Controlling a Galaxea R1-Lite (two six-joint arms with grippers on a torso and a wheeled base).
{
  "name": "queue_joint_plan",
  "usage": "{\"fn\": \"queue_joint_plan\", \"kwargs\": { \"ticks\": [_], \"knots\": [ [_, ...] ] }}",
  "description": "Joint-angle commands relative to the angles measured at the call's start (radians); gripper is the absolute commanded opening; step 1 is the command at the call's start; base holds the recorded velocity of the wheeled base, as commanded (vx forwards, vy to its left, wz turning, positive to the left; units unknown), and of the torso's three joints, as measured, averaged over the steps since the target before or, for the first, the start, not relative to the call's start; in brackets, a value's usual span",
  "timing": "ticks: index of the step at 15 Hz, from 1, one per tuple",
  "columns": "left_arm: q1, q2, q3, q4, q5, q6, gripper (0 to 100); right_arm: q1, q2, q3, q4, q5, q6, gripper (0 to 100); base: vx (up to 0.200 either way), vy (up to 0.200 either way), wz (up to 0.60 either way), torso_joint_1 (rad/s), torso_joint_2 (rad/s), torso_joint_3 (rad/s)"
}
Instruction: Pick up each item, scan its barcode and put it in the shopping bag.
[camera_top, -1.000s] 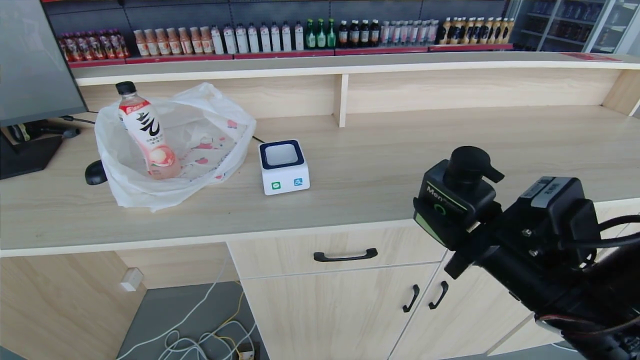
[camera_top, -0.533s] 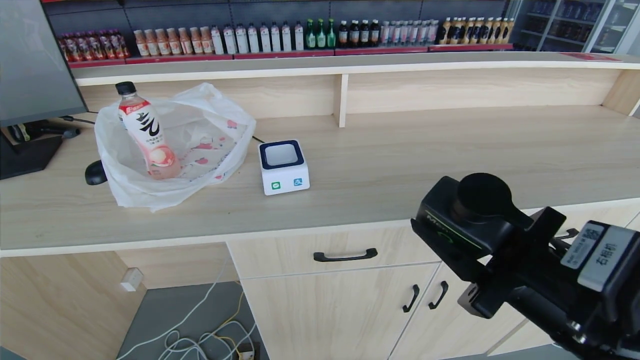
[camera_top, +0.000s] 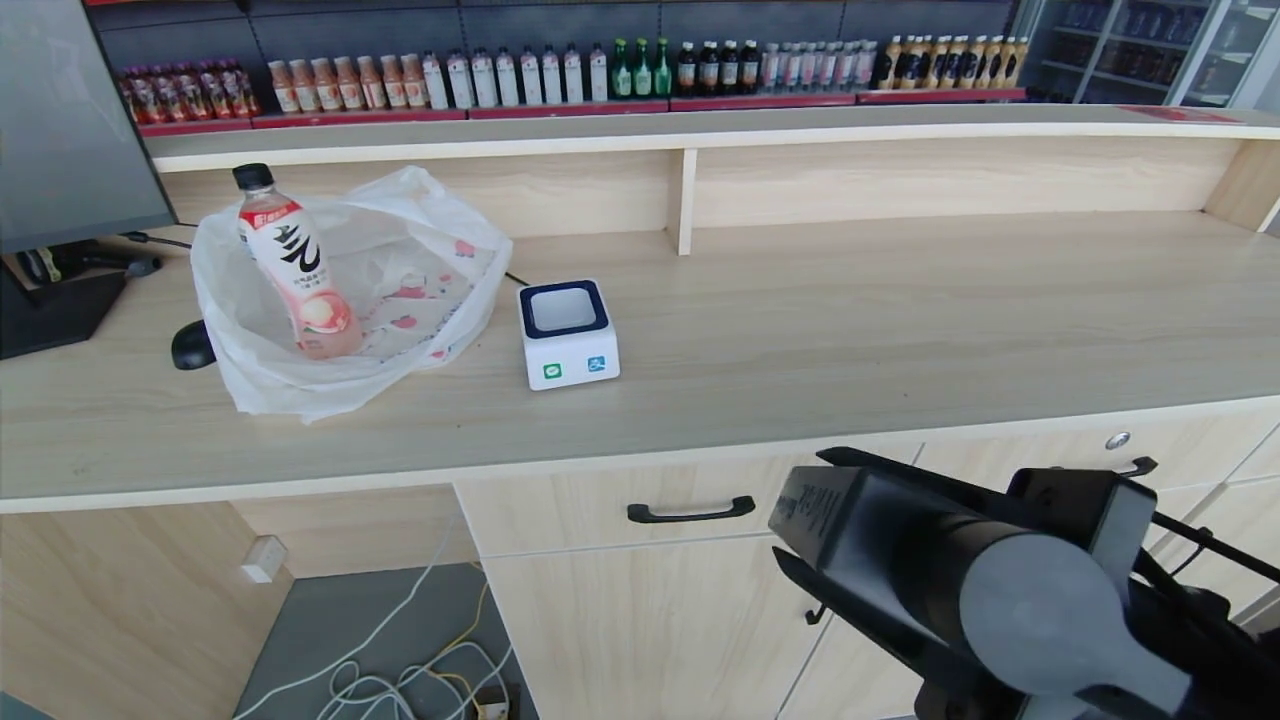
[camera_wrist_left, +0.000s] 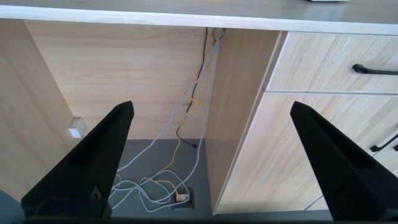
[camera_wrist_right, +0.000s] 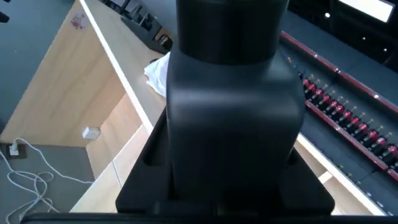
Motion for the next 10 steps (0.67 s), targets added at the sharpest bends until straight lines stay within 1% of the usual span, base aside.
{"fn": "queue_joint_plan", "kwargs": {
  "ticks": [1,2,3,4,6,10],
  "knots": [
    [0.000,0.000,0.000,0.000,0.000,0.000,100,-0.055,0.086,-0.118,0.000,0.029,-0.126,0,0.000,0.000,0.00,0.000,0.00,0.000],
    [-0.002,0.000,0.000,0.000,0.000,0.000,100,-0.062,0.086,-0.150,0.000,0.030,-0.227,0,0.000,0.000,0.00,0.000,0.00,0.000],
    [0.000,0.000,0.000,0.000,0.000,0.000,100,-0.064,0.061,-0.137,0.000,0.032,-0.270,0,0.000,0.000,0.00,0.000,0.00,0.000],
    [0.000,0.000,0.000,0.000,0.000,0.000,100,-0.059,0.031,-0.073,0.000,0.032,-0.287,0,0.000,0.000,0.00,0.000,0.00,0.000],
    [0.000,0.000,0.000,0.000,0.000,0.000,100,-0.022,-0.005,0.028,0.000,0.033,-0.333,0,0.000,0.000,0.00,0.000,0.00,0.000],
    [0.000,0.000,0.000,0.000,0.000,0.000,100,0.002,-0.057,0.126,0.000,0.035,-0.427,0,0.000,0.000,0.00,0.000,0.00,0.000]
  ]
}}
